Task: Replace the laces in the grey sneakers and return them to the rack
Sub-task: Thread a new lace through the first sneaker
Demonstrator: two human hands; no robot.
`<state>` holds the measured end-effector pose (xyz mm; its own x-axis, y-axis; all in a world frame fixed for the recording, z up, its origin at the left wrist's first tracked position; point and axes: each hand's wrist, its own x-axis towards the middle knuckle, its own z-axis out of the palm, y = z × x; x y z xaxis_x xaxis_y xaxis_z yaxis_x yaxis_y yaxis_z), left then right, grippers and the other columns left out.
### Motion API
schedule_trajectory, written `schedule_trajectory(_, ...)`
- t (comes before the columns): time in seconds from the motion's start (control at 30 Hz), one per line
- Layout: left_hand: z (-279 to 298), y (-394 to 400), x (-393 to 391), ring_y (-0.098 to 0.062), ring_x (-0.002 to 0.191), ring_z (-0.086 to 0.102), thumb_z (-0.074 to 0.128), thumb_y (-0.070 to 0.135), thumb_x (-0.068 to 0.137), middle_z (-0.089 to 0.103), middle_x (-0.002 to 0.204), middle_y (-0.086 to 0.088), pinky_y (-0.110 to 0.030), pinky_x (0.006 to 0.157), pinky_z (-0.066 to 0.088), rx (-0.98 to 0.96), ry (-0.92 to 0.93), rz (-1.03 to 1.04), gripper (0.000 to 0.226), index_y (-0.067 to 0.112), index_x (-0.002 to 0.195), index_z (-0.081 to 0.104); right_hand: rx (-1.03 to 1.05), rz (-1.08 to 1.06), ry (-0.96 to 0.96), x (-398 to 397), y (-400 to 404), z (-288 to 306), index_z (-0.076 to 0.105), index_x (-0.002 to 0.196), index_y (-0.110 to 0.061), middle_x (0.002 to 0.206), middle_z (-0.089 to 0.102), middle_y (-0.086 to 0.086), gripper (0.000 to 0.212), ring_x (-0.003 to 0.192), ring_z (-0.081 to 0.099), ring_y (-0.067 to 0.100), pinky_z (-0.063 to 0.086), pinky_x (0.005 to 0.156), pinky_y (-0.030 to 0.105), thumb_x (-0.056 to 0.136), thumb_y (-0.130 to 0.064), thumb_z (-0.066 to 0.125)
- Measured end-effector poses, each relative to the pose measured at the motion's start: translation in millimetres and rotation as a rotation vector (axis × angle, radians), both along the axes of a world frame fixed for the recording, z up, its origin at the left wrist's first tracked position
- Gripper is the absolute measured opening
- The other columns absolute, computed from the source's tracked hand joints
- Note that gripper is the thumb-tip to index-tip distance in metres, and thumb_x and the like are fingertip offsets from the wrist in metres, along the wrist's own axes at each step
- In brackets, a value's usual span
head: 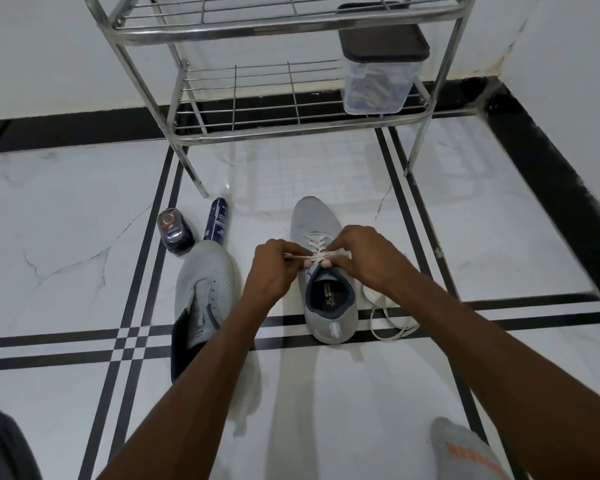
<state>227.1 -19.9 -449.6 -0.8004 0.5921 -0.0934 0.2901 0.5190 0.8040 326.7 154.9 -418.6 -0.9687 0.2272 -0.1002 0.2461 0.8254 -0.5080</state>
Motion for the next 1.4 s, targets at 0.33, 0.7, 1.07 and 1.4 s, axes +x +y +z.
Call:
schedule_trajectory(0.33, -14.8, -5.7, 8.9, -0.023, 0.080, 0.068, 0.073, 0.020, 0.092, 0.075, 0.086, -0.005, -0.042, 0.076, 0.054, 0.072, 0.184, 0.046, 0.011, 0.016, 0.095, 0.083, 0.015, -0.011, -0.065, 2.3, 4.2, -12.3, 0.078, 0.085, -0.015, 0.077, 0.066, 0.005, 0.021, 0.068, 0.060, 0.024, 0.046, 0.063, 0.034, 0.097, -0.022, 0.064)
schedule_trajectory(0.7, -12.8, -7.2, 18.0, -0.019, 0.076, 0.072, 0.072, 0.020, 0.090, 0.080, 0.085, -0.004, -0.035, 0.075, 0.055, 0.037, 0.245, 0.132, 0.013, 0.013, 0.091, 0.083, 0.169, 0.146, -0.045, 15.2, 8.3, -18.9, 0.074, 0.097, -0.003, 0.100, 0.063, 0.015, 0.024, 0.087, 0.062, 0.032, 0.051, 0.075, 0.045, 0.100, -0.014, 0.053)
schedule_trajectory(1.07, -15.1, -2.1, 12.0, -0.005, 0.089, 0.069, 0.077, 0.037, 0.087, 0.076, 0.095, 0.008, -0.030, 0.084, 0.056, 0.077, 0.005, 0.154, 0.017, 0.022, 0.092, 0.082, -0.298, -0.126, 0.008, 29.0, 32.2, -6.1, 0.065, 0.126, -0.019, 0.113, 0.067, -0.001, 0.036, 0.095, 0.066, 0.016, 0.054, 0.081, 0.030, 0.091, -0.026, 0.074)
schedule_trajectory(1.4, -15.1, 22.8, 36.9, -0.006, 0.094, 0.060, 0.069, 0.059, 0.085, 0.065, 0.115, 0.000, -0.030, 0.089, 0.049, 0.067, -0.092, 0.305, 0.029, 0.032, 0.093, 0.076, 0.103, -0.180, -0.528, 118.1, 31.9, -48.9, 0.034, 0.155, -0.036, 0.159, 0.019, 0.007, 0.096, 0.145, 0.024, 0.034, 0.039, 0.112, 0.048, 0.075, -0.045, 0.085)
